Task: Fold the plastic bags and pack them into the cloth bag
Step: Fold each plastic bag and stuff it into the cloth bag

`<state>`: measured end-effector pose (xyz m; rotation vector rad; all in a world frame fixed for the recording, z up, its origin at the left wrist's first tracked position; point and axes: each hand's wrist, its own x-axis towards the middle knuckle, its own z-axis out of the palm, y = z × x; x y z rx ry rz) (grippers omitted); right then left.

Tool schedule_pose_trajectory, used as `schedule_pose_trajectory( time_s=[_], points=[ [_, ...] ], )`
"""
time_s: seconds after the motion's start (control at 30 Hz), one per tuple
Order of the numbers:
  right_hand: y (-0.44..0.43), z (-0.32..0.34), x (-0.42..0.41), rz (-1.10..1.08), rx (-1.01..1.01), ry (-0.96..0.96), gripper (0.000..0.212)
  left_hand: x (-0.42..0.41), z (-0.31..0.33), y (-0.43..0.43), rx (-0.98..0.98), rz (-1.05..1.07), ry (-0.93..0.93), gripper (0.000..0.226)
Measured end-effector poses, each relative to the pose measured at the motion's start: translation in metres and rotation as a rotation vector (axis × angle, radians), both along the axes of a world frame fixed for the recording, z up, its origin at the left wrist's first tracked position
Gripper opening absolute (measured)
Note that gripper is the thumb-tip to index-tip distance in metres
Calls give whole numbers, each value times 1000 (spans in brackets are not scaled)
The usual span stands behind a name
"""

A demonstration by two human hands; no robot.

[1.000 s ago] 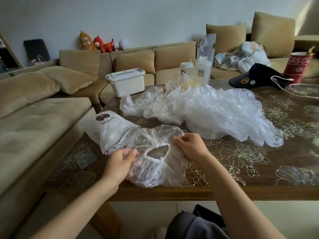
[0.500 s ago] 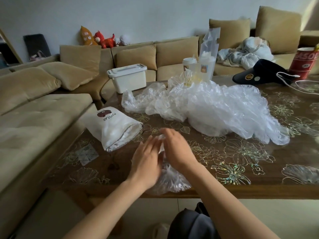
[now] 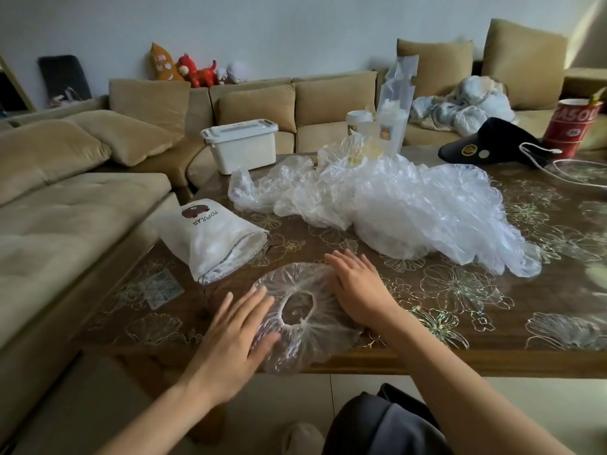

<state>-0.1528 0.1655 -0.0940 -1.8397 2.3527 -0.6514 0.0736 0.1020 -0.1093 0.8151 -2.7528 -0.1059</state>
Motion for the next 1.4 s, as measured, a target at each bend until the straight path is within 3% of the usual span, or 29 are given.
schedule_pose_trajectory(
  time_s=[0.07,0.13,0.23,0.33,0.4,0.43,0.5,0.57,0.6,0.67,0.77,0.87,0.93,1.13,1.33,1.4],
  points=[
    [9,16,-1,-26,-62,-139,39,8,-5,10,-78,-173,-2,66],
    [20,29,5,30,28,-259,41,12,-16,12,-158,-282,-37,68],
    [32,36,19,208,234,-347,50,11,-19,9,-114,-287,24,62],
    [37,32,31,302,459,-221,101,8,-14,7,5,-238,157,50],
    [38,30,34,305,499,-118,116,5,-4,11,129,-170,228,44],
    [37,30,35,307,467,-118,109,5,2,12,212,-123,233,41],
    [33,27,35,267,310,-218,70,4,12,10,374,-54,239,36],
    [31,29,31,162,164,-261,25,4,18,4,413,-31,308,32],
    [32,31,28,130,133,-249,17,4,20,3,431,-15,340,32],
    [33,36,20,106,137,-273,18,7,21,0,472,-6,373,33],
    [34,38,14,70,86,-457,24,9,21,0,530,3,477,22],
    [24,31,17,-25,45,-552,18,-3,16,-9,522,174,611,20],
    [14,23,19,-114,35,-512,23,-17,12,-16,470,303,616,27],
    [-16,14,31,-408,89,-159,32,-51,7,-34,167,643,305,24],
    [-25,6,34,-447,99,-42,18,-60,5,-40,5,671,147,25],
    [-24,12,34,-442,97,-48,21,-59,6,-43,124,632,244,26]
  ],
)
